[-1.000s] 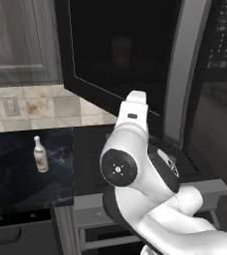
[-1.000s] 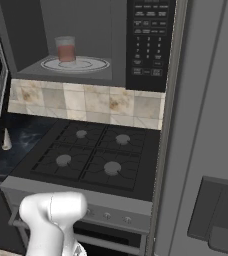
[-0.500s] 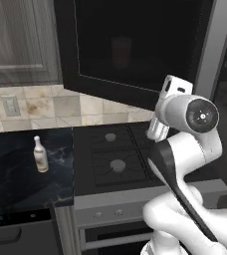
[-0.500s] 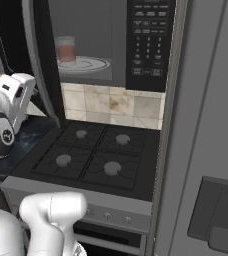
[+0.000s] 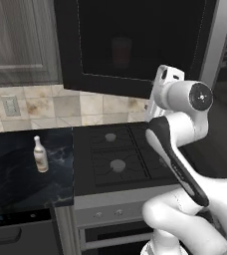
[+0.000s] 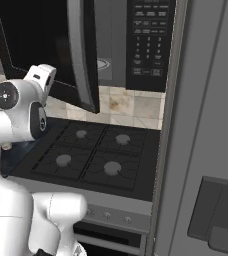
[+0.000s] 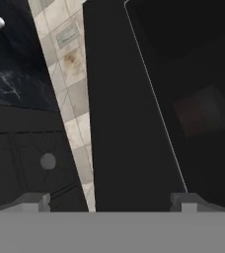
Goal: Place the microwavable item in the microwave. Then, close the microwave door and press the start button.
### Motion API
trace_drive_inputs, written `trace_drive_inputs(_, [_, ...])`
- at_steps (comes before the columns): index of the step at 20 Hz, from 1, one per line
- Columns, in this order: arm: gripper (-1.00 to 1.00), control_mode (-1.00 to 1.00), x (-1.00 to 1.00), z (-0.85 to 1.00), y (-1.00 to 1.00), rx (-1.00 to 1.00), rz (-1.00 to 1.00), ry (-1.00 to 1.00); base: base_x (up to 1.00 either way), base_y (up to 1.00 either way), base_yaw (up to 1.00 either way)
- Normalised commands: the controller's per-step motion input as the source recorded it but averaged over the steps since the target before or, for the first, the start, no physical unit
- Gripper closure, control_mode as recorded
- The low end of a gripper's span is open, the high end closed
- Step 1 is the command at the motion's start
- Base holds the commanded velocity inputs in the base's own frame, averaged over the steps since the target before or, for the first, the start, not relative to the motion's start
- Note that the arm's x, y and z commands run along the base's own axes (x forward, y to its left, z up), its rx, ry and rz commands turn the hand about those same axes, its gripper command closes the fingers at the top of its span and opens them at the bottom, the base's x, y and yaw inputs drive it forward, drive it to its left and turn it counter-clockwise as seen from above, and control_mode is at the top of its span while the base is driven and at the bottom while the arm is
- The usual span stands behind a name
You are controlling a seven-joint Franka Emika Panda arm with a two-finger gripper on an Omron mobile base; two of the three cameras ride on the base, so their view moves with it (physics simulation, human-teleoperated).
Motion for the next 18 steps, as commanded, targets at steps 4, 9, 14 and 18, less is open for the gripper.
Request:
trace_drive_inputs(4, [-1.0,-1.0,0.7,0.0,0.0,0.0,0.06,0.0,0.0,0.0,0.0])
trace_drive_inputs(9, [-1.0,-1.0,0.48,0.0,-0.04,0.0,0.04,0.0,0.0,0.0,0.0])
trace_drive_inputs(14, [-1.0,-1.0,0.37,0.02,0.0,0.0,0.0,0.0,0.0,0.0,0.0])
trace_drive_inputs(18, [-1.0,-1.0,0.41,0.11,0.0,0.0,0.0,0.0,0.0,0.0,0.0])
